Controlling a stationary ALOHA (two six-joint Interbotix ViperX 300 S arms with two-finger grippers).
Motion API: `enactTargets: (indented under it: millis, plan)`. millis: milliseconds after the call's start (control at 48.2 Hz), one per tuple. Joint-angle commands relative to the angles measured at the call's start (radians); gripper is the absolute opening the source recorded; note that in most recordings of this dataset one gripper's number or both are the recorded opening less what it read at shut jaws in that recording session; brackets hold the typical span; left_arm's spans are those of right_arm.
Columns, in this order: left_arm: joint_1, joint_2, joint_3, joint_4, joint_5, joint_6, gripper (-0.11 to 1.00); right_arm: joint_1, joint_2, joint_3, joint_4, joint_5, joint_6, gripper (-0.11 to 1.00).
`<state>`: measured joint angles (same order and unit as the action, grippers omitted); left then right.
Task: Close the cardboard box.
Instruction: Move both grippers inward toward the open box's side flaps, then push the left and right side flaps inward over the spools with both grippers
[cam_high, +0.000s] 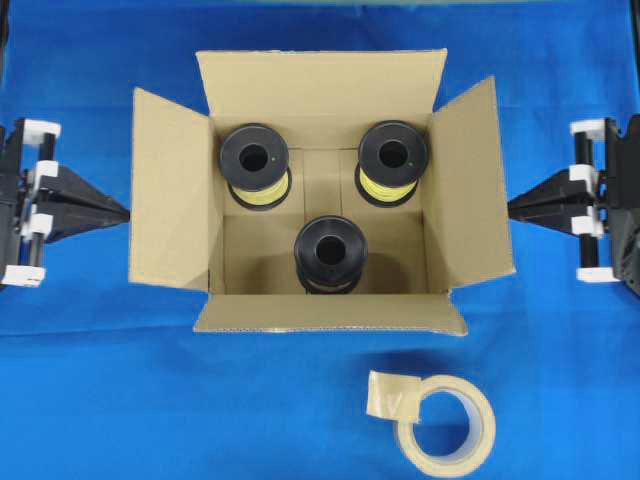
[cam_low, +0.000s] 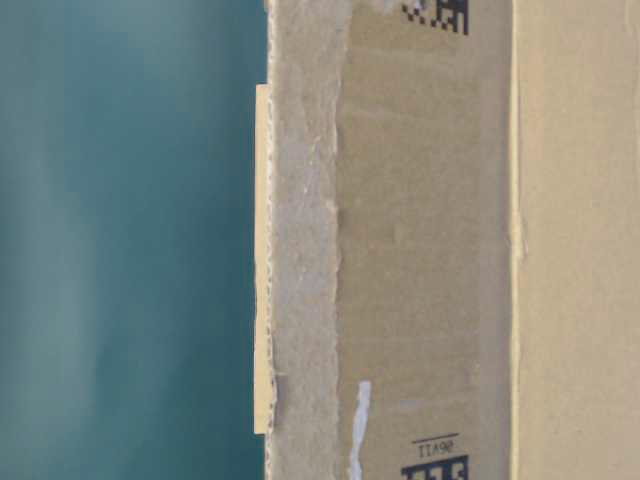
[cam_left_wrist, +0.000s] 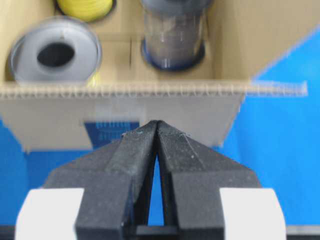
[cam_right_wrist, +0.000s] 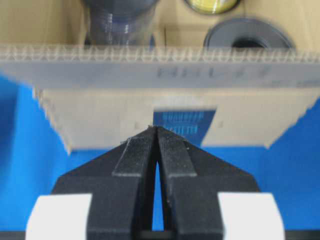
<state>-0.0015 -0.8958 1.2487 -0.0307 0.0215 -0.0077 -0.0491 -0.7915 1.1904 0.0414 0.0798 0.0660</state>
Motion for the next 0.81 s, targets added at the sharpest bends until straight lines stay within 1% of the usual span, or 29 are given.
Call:
enactTargets:
  millis: [0,187,457,581,789]
  plan:
    - [0.009,0.064,-0.025,0.000,-0.103,0.000,0.00,-0.002,0.038,-0.040,0.006,-0.074,0.003,0.00]
    - [0.034,0.179,-0.071,0.000,-0.204,0.002,0.00,-0.002,0.110,-0.081,0.006,-0.184,0.003,0.00]
    - [0.049,0.344,-0.155,-0.002,-0.295,0.006,0.00,-0.002,0.232,-0.129,0.006,-0.316,0.003,0.00]
    - [0.072,0.431,-0.204,-0.003,-0.337,0.008,0.00,0.000,0.308,-0.156,0.006,-0.368,0.003,0.00]
    - [0.094,0.583,-0.316,-0.003,-0.339,0.009,0.00,0.000,0.440,-0.224,0.006,-0.374,0.003,0.00]
